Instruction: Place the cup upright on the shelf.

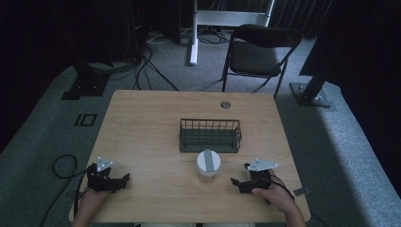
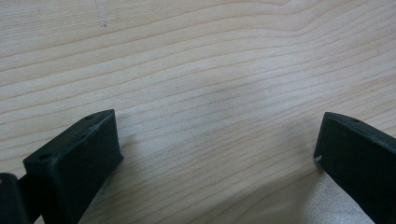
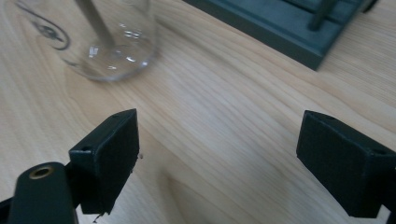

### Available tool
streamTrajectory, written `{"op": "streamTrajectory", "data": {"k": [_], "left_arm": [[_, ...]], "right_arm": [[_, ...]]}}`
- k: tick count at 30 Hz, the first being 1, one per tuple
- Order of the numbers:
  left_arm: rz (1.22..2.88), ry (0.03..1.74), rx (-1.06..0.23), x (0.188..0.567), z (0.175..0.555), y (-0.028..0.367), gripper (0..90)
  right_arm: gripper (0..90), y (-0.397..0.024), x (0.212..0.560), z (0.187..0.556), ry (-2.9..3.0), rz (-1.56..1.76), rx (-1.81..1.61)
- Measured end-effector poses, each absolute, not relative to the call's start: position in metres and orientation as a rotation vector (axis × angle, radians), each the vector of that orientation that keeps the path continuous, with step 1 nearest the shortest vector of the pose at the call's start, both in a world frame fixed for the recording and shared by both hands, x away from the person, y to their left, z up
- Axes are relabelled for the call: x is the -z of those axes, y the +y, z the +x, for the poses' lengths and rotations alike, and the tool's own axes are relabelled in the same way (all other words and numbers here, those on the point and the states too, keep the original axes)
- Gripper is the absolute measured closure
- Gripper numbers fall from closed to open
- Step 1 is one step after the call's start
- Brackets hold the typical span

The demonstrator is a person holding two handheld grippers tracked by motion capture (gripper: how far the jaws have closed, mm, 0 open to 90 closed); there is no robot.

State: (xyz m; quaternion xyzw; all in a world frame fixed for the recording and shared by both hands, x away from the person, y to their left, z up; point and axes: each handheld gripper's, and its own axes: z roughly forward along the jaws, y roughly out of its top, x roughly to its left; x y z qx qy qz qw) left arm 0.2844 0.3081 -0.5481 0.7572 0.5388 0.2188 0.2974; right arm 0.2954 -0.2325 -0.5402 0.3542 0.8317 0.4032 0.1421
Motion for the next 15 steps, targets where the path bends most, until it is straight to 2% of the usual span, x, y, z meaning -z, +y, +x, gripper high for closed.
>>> {"op": "streamTrajectory", "data": {"k": [15], "left_arm": [[2.015,1.433,-0.581,0.548,0.284,0.308,0.5]], "right_arm": [[12.8,-0.203,0.54,0.291,2.464,0.918,-1.229]]}}
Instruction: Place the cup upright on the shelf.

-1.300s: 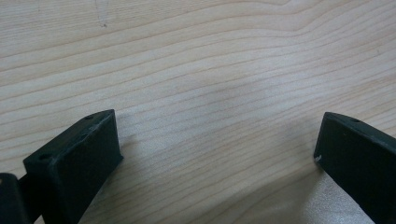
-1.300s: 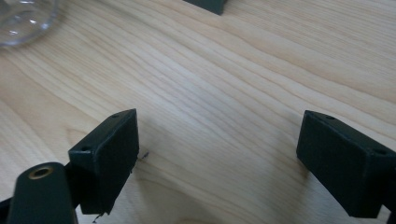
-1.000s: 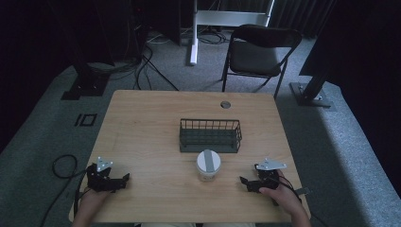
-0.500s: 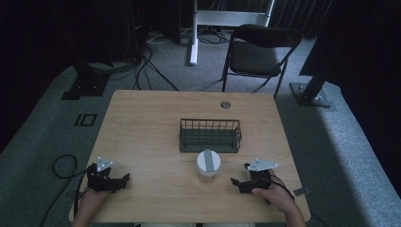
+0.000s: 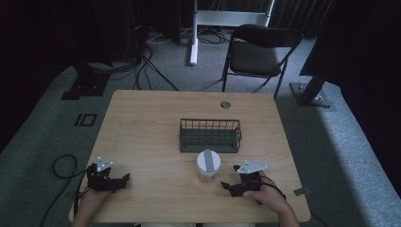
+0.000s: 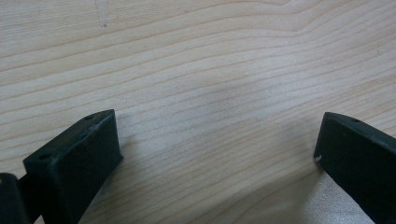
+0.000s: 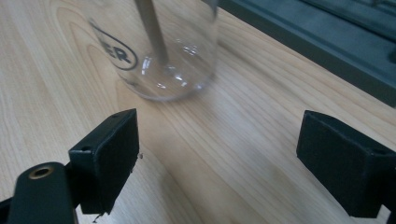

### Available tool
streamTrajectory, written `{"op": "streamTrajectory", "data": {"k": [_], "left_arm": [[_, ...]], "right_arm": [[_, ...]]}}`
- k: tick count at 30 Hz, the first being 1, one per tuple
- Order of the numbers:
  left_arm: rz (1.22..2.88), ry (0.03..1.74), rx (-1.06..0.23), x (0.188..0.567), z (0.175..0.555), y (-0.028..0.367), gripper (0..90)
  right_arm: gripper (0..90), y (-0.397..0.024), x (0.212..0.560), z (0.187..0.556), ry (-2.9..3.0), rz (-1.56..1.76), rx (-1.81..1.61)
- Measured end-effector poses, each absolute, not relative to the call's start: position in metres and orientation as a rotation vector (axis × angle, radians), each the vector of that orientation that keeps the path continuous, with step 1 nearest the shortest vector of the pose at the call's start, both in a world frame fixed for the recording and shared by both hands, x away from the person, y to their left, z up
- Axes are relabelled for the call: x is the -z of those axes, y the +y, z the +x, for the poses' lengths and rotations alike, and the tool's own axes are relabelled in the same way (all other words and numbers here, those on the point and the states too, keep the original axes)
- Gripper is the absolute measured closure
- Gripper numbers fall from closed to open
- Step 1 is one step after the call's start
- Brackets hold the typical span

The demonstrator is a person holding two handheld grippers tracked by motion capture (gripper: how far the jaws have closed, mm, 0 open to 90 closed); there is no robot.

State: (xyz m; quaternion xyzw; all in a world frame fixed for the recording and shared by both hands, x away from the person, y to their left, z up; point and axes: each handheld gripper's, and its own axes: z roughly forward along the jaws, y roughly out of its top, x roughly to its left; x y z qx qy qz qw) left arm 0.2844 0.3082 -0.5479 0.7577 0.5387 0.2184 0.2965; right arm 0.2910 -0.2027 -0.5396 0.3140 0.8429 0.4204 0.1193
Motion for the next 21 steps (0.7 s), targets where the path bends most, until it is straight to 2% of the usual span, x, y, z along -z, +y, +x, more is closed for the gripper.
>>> {"op": "streamTrajectory", "data": {"k": [21], "left_arm": [[2.014,1.434,-0.581,0.548,0.284,0.308,0.5]], "right_arm": [[13.4,-0.176,0.532,0.292,2.454,0.839,-1.383]]}}
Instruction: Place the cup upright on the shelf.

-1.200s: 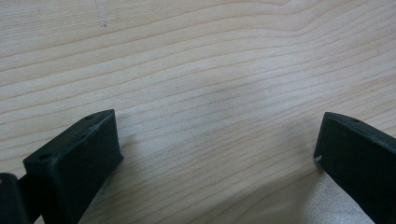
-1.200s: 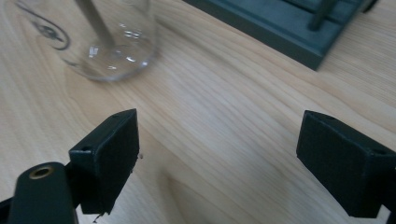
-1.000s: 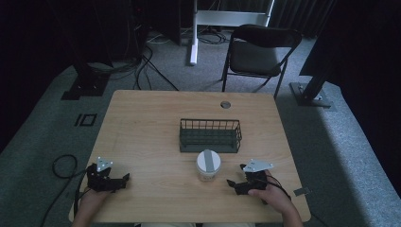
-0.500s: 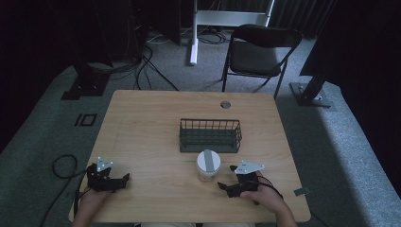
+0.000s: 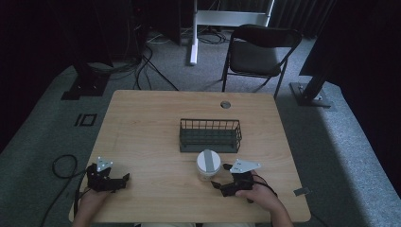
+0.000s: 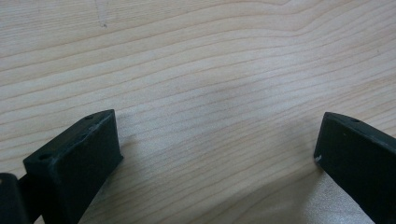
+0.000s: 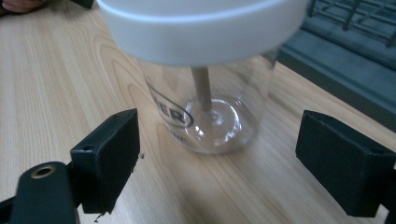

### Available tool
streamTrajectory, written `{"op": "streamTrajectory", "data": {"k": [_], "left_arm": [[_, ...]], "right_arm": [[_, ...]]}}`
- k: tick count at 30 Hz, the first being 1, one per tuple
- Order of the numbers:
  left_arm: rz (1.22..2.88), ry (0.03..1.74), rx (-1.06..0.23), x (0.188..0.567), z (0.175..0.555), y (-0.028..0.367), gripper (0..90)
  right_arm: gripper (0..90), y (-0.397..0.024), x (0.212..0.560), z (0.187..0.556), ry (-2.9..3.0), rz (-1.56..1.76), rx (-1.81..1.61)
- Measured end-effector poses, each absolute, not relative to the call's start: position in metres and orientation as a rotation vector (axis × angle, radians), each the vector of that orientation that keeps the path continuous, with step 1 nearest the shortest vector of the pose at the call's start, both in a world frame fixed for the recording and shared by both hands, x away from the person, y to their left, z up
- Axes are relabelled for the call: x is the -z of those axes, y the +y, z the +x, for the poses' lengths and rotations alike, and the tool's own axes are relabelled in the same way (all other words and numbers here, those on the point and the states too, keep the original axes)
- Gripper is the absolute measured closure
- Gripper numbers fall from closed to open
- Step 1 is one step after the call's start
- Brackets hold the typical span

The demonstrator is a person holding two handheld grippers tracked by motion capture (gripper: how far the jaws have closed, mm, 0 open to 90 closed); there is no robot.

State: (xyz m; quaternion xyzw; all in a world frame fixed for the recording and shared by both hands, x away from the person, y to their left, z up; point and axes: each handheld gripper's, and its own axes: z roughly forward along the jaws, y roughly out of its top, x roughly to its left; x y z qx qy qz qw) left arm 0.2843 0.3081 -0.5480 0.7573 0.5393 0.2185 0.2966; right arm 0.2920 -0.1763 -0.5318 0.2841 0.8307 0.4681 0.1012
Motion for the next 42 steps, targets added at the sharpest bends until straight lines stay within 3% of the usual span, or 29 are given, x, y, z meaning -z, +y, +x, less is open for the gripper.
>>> {"op": "streamTrajectory", "data": {"k": [42], "left_arm": [[2.011,1.434,-0.581,0.548,0.284,0.308,0.5]], "right_arm": [[13.0,-0.144,0.541,0.303,2.323,0.908,-1.518]]}}
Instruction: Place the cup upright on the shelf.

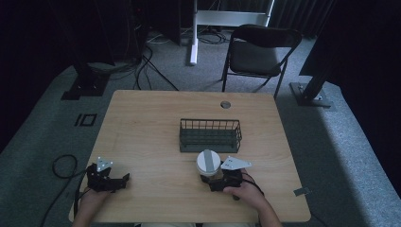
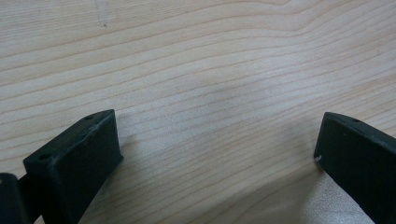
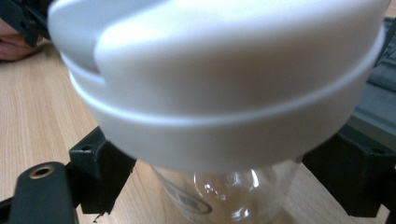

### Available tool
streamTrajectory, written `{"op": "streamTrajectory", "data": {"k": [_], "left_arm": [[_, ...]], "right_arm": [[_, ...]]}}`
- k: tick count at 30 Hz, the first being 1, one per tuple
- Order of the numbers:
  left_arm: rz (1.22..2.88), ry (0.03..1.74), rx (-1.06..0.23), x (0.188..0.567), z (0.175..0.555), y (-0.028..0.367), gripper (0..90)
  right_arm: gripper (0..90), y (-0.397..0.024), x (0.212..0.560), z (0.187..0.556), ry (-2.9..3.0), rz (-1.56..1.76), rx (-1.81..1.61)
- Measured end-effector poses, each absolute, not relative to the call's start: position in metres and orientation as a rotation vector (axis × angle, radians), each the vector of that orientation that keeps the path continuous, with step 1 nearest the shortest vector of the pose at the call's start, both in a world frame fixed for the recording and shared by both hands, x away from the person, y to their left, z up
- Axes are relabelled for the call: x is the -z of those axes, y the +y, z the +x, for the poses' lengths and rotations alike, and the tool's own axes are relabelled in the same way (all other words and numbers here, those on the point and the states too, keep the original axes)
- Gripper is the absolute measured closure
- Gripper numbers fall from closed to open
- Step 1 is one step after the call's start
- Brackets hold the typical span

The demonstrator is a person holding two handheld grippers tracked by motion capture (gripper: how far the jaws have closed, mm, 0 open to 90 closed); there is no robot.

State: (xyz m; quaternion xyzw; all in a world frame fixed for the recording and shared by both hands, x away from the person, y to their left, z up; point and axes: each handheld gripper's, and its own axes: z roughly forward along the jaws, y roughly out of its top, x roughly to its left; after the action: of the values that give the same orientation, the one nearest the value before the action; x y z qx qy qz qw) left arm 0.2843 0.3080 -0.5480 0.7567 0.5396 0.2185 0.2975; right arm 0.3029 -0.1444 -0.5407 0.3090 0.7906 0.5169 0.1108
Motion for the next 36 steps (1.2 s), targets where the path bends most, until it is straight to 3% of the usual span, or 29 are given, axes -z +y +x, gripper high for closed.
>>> {"op": "streamTrajectory", "data": {"k": [36], "left_arm": [[2.012,1.434,-0.581,0.548,0.284,0.308,0.5]], "right_arm": [[18.3,-0.128,0.524,0.299,2.328,0.876,-1.529]]}}
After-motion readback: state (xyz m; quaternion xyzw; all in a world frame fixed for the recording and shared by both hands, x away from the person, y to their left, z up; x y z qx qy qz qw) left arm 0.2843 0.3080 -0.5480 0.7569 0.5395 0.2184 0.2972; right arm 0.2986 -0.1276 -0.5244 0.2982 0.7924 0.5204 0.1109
